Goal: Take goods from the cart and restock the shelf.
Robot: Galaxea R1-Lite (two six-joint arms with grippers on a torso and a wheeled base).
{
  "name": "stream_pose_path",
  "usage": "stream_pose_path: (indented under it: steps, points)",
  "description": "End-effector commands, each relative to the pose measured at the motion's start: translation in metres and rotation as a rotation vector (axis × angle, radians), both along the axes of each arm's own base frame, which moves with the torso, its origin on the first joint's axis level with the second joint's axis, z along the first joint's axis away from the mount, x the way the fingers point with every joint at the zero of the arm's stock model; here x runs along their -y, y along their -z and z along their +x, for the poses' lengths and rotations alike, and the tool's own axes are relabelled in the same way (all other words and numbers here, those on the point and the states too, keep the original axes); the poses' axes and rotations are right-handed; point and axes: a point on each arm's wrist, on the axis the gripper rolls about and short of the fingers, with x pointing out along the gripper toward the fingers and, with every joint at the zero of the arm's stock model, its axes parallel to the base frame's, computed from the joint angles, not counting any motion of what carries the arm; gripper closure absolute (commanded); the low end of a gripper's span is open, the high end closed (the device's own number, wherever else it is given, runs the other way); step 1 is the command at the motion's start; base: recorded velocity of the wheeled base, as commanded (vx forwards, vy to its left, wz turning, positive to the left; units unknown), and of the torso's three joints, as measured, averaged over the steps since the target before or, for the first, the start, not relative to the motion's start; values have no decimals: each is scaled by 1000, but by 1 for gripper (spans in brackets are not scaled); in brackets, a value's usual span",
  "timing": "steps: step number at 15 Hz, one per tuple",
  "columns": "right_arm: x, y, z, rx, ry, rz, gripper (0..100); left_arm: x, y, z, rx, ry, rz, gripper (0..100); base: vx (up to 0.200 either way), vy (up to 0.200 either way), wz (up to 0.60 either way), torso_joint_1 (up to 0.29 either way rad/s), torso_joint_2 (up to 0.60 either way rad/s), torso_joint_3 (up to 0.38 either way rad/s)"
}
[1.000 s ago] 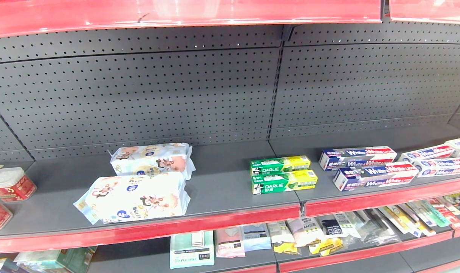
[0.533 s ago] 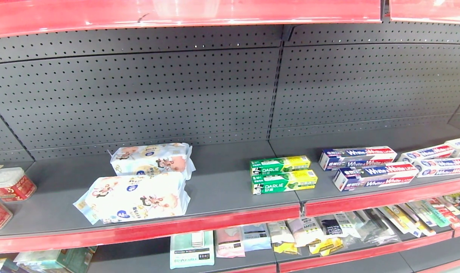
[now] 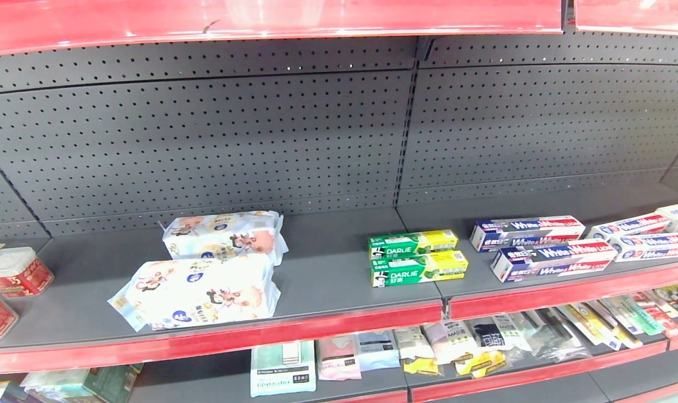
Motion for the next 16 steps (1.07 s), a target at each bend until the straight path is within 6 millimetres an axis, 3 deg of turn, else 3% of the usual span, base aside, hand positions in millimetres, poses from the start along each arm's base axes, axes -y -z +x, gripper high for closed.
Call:
stream_pose_path:
  steps: [1,2,6,16]
  points:
    - [0,0,0,-1,-1,0,0,2,1,-1,20,139,54,0,0,0,0,0,0,0]
    - [0,0,0,-1,-1,0,0,6,1,0,31,282,70,0,0,0,0,0,0,0]
    - [0,0,0,-1,-1,0,0,5,6,0,-6,253,8,0,0,0,0,0,0,0]
    - [0,0,0,-1,-1,1,0,5,6,0,-5,251,14,0,0,0,540,3,0,1]
